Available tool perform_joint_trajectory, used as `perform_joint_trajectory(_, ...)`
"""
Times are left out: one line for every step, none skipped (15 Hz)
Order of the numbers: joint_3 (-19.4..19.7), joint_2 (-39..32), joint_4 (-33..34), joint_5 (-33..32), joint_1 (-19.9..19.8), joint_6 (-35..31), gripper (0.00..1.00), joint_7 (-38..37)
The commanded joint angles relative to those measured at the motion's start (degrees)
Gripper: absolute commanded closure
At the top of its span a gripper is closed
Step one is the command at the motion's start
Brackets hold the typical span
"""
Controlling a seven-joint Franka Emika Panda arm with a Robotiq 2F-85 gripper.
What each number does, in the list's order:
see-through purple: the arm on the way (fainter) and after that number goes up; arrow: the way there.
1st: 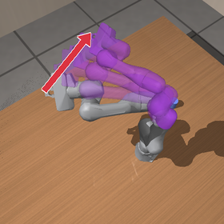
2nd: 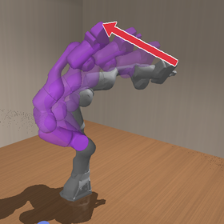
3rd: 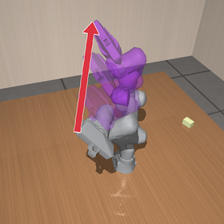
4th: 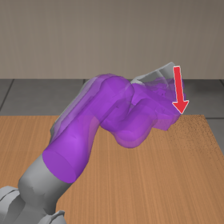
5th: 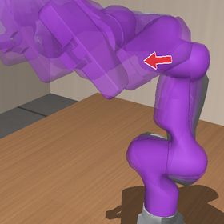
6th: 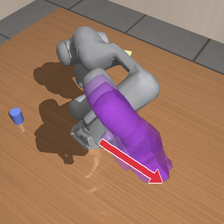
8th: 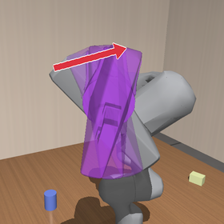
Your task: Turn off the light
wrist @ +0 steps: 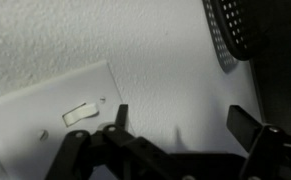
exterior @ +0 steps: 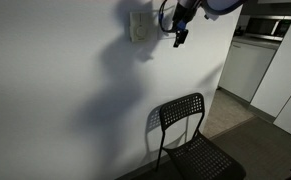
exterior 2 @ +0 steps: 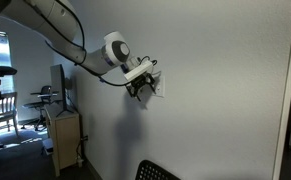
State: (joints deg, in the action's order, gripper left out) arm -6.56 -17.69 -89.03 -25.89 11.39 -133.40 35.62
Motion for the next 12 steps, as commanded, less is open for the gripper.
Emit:
perform_joint_trajectory(-0.3,2.2,0.0,1.4,0.0,8.4,0.00,-4.2)
perform_joint_trajectory(-0.5,2.8,0.1,1.8,0.0,10.6,0.00,-5.4)
perform_joint_trajectory(-0.7,3.1,0.1,2.2,-0.1,11.8,0.00,-6.3)
perform_joint_trajectory(-0.8,3.4,0.6,2.3,0.0,13.5,0.00,-7.5)
perform_joint_trajectory(-0.9,3.7,0.7,2.4,0.0,14.4,0.00,-8.4)
perform_joint_trajectory(-1.0,3.9,0.9,2.5,0.0,15.5,0.00,-9.0)
perform_joint_trajectory(-1.1,4.0,1.2,2.6,0.0,16.0,0.00,-9.7)
perform_joint_trajectory(-1.3,4.1,1.6,2.8,0.0,16.8,0.00,-9.9)
perform_joint_trajectory(-1.4,4.1,1.8,3.1,0.0,17.1,0.00,-10.1)
perform_joint_trajectory(-1.6,3.9,2.5,3.6,0.0,17.7,0.00,-10.0)
perform_joint_trajectory(-1.7,3.7,2.8,4.0,-0.1,17.9,0.00,-9.9)
perform_joint_trajectory(-1.9,3.5,3.1,5.0,-0.2,18.1,0.00,-9.4)
